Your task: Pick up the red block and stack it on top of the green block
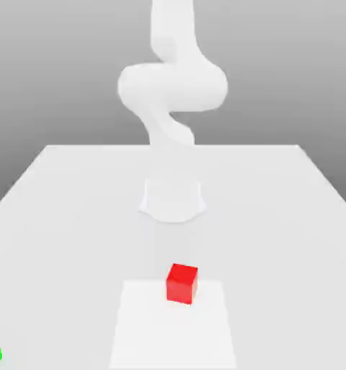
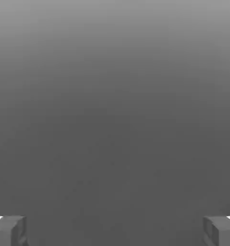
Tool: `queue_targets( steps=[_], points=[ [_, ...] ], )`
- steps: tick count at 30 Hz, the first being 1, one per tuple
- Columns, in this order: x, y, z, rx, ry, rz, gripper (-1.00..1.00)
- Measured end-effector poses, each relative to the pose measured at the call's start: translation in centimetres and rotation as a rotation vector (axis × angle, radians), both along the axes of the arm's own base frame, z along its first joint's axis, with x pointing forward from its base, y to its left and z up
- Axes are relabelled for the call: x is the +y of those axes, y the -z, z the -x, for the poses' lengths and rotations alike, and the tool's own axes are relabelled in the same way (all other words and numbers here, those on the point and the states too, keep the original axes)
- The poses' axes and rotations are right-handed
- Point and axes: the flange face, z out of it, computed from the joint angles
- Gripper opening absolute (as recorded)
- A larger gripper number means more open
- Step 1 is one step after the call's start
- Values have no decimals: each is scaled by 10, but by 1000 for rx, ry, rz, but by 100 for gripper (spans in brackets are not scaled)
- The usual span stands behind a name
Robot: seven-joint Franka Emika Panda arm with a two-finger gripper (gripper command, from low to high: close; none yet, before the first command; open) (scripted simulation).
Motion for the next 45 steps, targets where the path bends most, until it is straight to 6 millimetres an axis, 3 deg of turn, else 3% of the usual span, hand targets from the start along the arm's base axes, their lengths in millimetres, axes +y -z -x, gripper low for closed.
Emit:
queue_targets(
  steps=[4, 9, 13, 17, 19, 21, 24, 25, 32, 39, 41, 45],
  points=[
    [5, 99, -35, 149, 38, -29, 0],
    [10, 224, -45, 335, 94, -58, 0],
    [13, 326, -25, 493, 147, -75, 0],
    [15, 428, 18, 664, 210, -84, 0],
    [15, 464, 29, 705, 227, -87, 0],
    [15, 485, 33, 716, 231, -87, 0],
    [16, 512, 35, 719, 230, -87, 0],
    [15, 517, 36, 719, 230, -87, -100],
    [16, 516, 36, 718, 230, -87, -100],
    [16, 462, 35, 718, 229, -85, -100],
    [6, 452, 25, 717, 282, -106, -100],
    [-38, 442, -17, 707, 485, -185, -100]
  ],
)
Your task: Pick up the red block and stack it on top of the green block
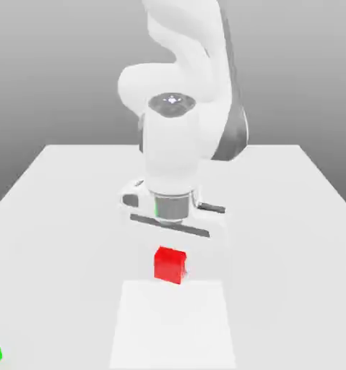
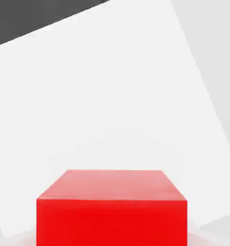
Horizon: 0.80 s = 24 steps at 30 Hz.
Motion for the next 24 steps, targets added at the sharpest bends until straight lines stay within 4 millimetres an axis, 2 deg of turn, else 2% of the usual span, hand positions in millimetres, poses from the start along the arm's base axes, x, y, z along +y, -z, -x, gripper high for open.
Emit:
queue_targets(
  steps=[5, 9, 13, 16, 18, 20, 21, 24],
  points=[
    [-64, -9, -47, 0, 267, -1, -100],
    [-122, -16, -76, 1, 477, -1, -100],
    [-192, -22, -92, 0, 699, -1, -100],
    [-248, -26, -96, 0, 868, -1, -100],
    [-271, -13, -96, 0, 933, -1, -100],
    [-277, 16, -96, -1, 949, 0, -100],
    [-277, 29, -96, -1, 952, 0, 100],
    [-277, 29, -96, -1, 952, 0, 100]
  ],
)
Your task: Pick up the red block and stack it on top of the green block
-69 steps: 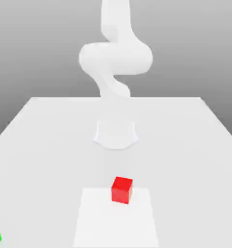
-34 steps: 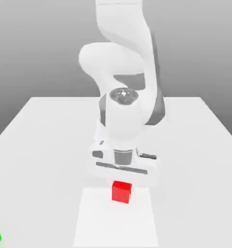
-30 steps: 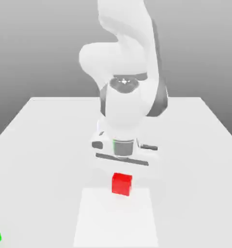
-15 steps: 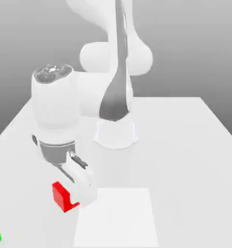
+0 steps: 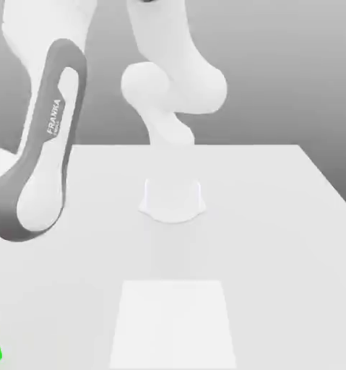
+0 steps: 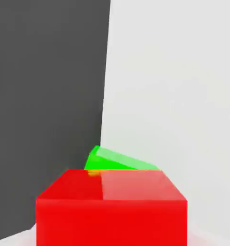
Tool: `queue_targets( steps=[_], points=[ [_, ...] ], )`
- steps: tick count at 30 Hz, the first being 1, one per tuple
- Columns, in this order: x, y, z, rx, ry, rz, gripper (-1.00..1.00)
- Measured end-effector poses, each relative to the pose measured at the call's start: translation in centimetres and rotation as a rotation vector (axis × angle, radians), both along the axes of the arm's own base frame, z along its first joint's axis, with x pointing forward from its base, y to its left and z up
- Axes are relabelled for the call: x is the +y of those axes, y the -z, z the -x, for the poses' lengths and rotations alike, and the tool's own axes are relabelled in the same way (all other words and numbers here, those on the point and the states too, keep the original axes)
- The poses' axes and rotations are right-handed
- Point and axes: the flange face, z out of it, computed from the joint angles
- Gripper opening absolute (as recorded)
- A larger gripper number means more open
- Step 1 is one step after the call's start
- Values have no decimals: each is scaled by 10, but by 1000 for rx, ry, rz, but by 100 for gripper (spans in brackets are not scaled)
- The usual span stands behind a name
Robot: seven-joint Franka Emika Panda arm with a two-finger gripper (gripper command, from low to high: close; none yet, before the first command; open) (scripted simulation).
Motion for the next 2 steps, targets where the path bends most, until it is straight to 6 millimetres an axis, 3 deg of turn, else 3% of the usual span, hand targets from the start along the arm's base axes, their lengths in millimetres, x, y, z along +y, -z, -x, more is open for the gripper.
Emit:
queue_targets(
  steps=[2],
  points=[
    [0, 0, 0, 0, 0, 0, 100]
  ],
)
